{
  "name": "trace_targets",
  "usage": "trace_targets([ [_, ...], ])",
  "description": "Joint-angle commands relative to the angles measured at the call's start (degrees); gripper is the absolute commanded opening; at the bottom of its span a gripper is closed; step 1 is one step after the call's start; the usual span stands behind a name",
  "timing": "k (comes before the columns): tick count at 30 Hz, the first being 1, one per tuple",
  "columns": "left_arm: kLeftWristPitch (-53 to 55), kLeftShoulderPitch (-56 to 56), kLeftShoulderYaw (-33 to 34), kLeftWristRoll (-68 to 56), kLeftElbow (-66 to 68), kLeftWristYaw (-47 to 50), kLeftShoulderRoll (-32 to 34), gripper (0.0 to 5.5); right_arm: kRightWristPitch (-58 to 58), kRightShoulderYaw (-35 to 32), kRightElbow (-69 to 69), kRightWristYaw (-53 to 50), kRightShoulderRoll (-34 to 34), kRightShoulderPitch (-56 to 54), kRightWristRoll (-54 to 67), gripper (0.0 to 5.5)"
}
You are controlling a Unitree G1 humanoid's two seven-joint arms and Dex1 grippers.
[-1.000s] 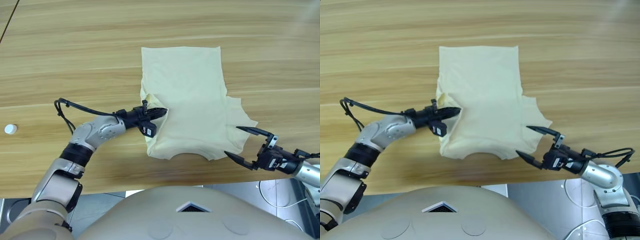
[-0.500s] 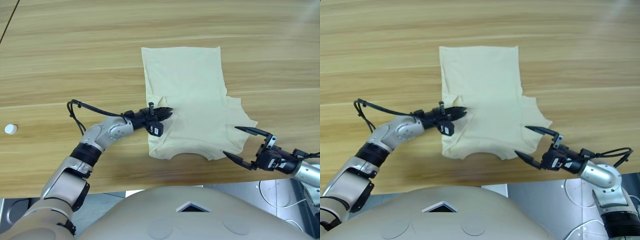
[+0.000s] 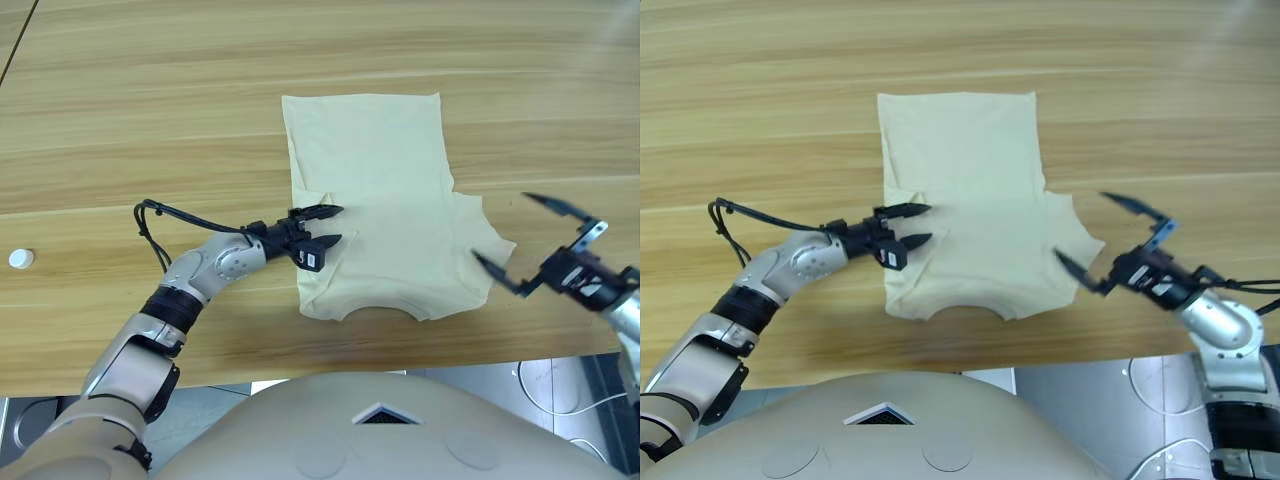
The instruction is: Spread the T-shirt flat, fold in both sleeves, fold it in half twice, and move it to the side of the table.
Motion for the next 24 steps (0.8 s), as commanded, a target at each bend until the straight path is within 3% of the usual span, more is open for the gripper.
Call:
trace_targets([
  [1, 0.49, -0.63, 1.00, 0.26, -0.29, 2.51, -0.71, 3.79, 3.32, -2.85, 1.63, -4.82, -2.27, 0.74, -11.44, 5.40],
  [3, 0.05, -0.60, 1.23, 0.29, -0.58, 3.61, -0.92, 4.09, 5.22, -3.70, 1.77, -6.19, -3.47, 2.23, -16.31, 5.40],
  [10, -0.66, -0.45, 1.03, 0.13, -1.24, 4.72, -1.01, 4.09, 4.74, -0.53, 0.52, -4.48, -4.68, 8.14, -21.01, 5.40],
  [22, -1.29, 0.06, 1.33, -0.74, -2.55, 4.53, -0.89, 4.09, 6.46, 7.25, 4.39, -5.64, -4.32, 3.13, -24.04, 5.40],
  [24, -1.27, 0.11, 1.29, -0.68, -2.72, 4.50, -0.93, 4.13, 6.66, 7.94, 5.02, -5.99, -4.57, 2.35, -24.02, 5.03],
])
